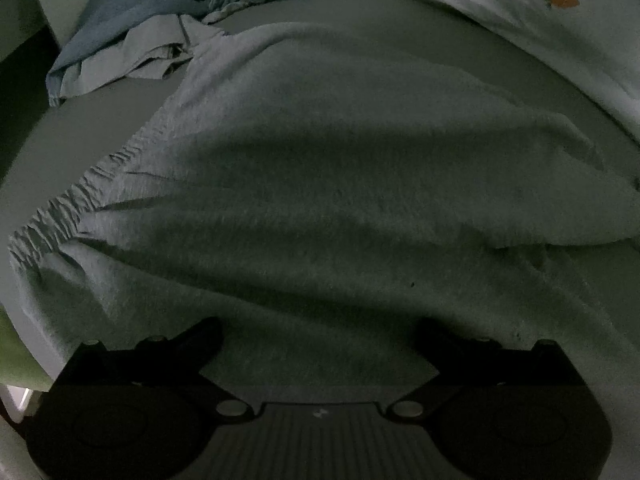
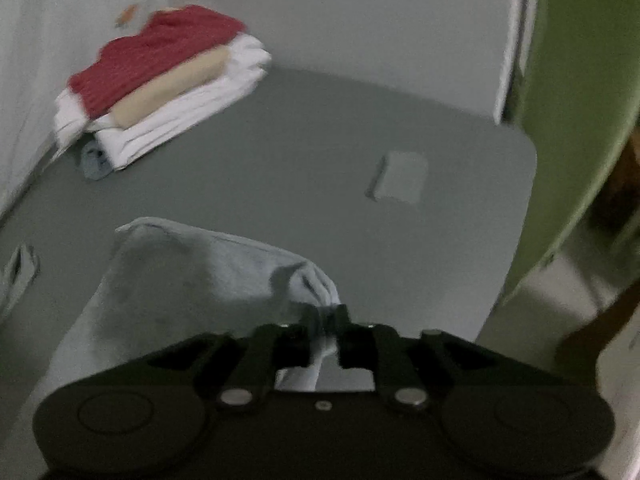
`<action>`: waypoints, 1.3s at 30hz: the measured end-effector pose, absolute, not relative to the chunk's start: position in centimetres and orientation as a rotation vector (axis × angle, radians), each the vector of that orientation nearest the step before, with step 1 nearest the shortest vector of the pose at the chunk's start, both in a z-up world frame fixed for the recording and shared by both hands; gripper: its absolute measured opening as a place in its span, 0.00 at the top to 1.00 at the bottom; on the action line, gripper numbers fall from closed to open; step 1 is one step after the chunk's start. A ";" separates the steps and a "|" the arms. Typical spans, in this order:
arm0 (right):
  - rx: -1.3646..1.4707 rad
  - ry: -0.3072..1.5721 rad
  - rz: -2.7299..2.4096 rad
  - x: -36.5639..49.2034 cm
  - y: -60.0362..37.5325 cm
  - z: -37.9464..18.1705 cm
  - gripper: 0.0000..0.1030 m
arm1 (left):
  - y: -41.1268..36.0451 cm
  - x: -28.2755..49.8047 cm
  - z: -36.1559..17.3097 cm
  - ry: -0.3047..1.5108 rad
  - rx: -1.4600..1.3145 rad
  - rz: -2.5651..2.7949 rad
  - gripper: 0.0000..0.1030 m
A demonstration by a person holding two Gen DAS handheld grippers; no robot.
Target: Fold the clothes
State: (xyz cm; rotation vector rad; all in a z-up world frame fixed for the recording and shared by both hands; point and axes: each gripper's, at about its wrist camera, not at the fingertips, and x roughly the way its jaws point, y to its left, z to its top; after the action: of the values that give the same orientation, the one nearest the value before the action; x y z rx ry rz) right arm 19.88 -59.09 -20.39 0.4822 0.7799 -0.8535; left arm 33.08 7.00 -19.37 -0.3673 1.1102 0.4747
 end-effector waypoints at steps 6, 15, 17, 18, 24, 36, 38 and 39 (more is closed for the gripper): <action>0.344 0.720 -0.793 23.3 -56.8 -17.3 0.55 | 8.9 32.6 -17.7 1.064 -0.494 0.451 0.00; 0.304 0.740 -0.580 32.8 -49.8 -16.2 0.51 | 14.5 33.4 -13.1 0.898 -0.501 0.468 0.01; 0.292 0.754 -0.520 35.4 -47.6 -15.8 0.51 | 16.7 34.2 -12.5 0.872 -0.495 0.482 0.05; 0.287 0.757 -0.489 36.7 -46.7 -15.6 0.50 | 17.8 34.9 -12.3 0.866 -0.489 0.483 0.14; 0.221 0.766 -0.322 45.6 -41.5 -14.6 0.49 | 23.0 39.9 -12.6 0.878 -0.437 0.458 0.39; 0.166 0.855 -0.088 62.4 -33.4 -16.2 0.46 | 29.5 49.5 -17.6 1.060 -0.557 0.414 0.37; 0.155 0.900 -0.053 64.2 -31.8 -17.1 0.46 | 29.2 50.0 -18.2 1.091 -0.559 0.365 0.37; 0.137 0.927 -0.064 64.6 -31.3 -17.5 0.46 | 29.1 50.2 -18.5 1.104 -0.557 0.343 0.34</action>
State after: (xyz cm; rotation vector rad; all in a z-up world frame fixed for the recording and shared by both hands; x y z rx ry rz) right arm 64.62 -31.29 -17.47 0.1367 0.9265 -0.0643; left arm 50.25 29.10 -18.50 -0.5567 1.1035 0.3426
